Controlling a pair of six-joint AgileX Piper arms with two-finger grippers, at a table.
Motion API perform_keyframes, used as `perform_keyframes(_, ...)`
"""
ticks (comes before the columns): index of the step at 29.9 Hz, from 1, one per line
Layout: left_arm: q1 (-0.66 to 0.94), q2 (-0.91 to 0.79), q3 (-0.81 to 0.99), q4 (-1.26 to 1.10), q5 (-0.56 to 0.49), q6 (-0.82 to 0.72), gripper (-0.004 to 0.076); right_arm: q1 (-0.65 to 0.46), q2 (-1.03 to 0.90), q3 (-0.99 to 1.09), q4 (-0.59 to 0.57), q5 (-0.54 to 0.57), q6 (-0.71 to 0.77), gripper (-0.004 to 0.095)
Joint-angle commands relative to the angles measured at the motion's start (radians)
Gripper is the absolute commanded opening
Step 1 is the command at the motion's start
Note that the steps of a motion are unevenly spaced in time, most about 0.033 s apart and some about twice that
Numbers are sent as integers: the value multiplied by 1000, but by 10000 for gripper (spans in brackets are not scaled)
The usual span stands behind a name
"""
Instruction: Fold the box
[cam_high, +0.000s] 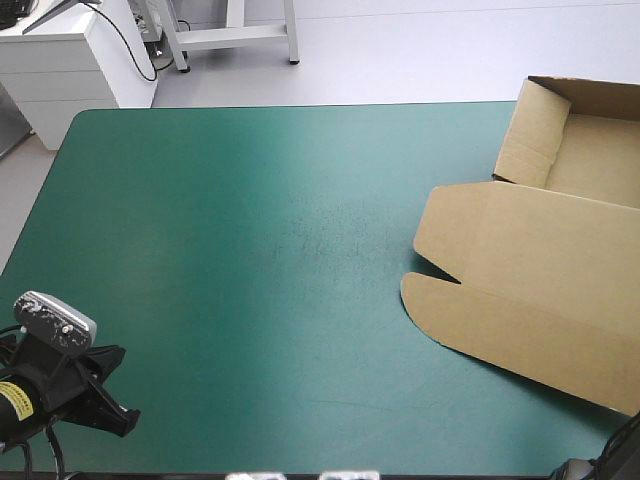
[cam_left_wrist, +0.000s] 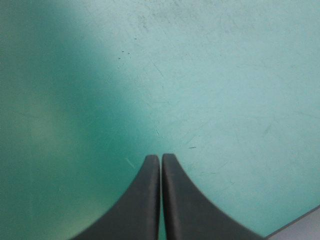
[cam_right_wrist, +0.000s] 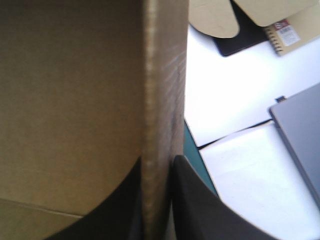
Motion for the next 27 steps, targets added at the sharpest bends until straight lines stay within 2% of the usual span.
perform_keyframes(1, -6, 8, -20, 2, 24, -2, -8, 4, -33, -31, 57, -5, -21, 301)
perform_keyframes(6, -6, 8, -20, -4, 24, -2, -8, 7, -18, -31, -108, -5, 45, 549)
perform_keyframes(9, -6, 8, -20, -4, 24, -2, -8, 7, -18, -31, -176, -5, 76, 649)
perform_keyframes(12, -6, 8, -20, -4, 24, -2, -8, 7, -18, -31, -174, -5, 87, 660)
perform_keyframes(17, -6, 8, -20, -4, 24, -2, -8, 7, -26, -31, -93, -5, 79, 650)
perform_keyframes(19, -6, 8, -20, -4, 24, -2, -8, 8, -36, -31, -48, -5, 72, 586)
perform_keyframes(20, -6, 8, -20, -4, 24, -2, -8, 8, -41, -31, -39, -5, 72, 518)
perform_keyframes(25, -6, 8, -20, -4, 24, -2, -8, 10, -77, -31, 31, -5, 43, -7)
perform_keyframes(27, -6, 8, -20, -4, 22, -2, -8, 13, -98, -31, 62, -5, 26, -1)
